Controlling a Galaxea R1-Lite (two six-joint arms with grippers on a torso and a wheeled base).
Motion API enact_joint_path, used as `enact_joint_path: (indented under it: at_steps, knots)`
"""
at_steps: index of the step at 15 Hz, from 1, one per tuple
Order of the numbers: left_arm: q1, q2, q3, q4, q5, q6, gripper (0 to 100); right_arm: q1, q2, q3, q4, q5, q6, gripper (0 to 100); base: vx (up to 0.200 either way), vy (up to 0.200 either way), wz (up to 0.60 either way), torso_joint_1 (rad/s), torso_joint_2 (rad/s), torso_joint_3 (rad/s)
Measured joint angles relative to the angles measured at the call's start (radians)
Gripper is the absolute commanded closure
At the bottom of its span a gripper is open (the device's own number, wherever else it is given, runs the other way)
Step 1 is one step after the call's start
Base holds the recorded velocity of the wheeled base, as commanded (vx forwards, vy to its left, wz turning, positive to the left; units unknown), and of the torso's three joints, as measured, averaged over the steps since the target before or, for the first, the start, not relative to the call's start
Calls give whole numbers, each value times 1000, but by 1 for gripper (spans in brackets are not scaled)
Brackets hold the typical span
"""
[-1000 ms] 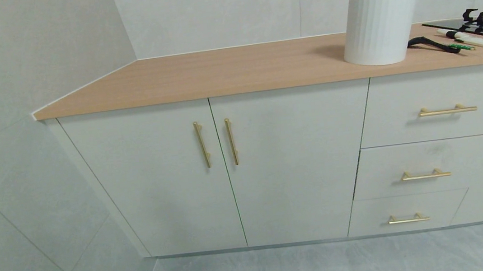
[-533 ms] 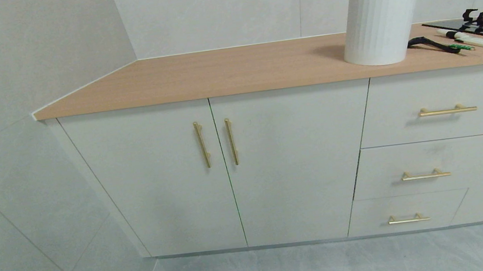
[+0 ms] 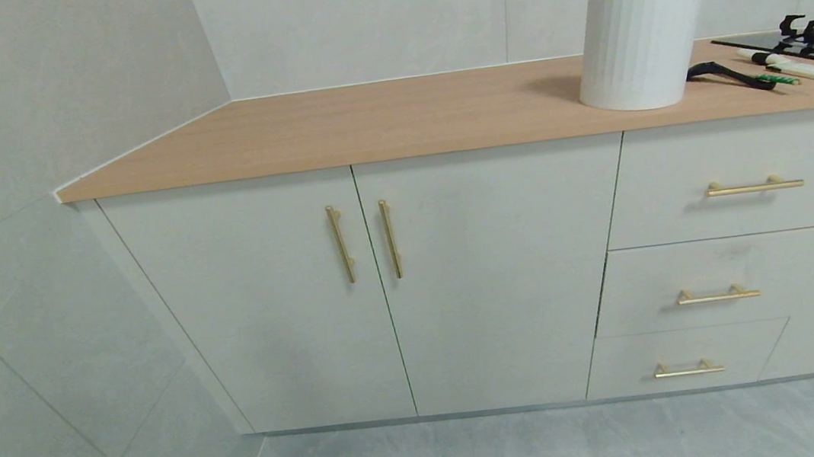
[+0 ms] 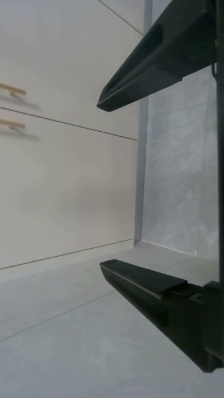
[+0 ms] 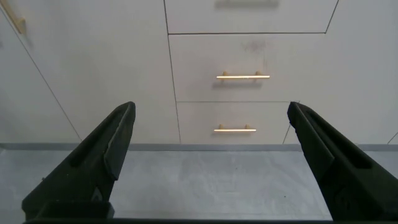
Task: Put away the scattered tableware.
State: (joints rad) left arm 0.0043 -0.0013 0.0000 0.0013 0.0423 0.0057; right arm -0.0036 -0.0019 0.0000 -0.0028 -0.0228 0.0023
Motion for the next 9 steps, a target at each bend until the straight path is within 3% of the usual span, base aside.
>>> enact_joint_path:
  at_steps: [4, 9]
  knots:
    - [0, 0, 0, 0, 0, 2, 0, 0, 0, 0, 1, 0, 4, 0, 0, 0, 0, 0, 0, 0]
    - [-1, 0, 0, 0, 0, 0, 0, 0, 0, 0, 2, 0, 3, 0, 0, -200, 0, 1, 4, 3]
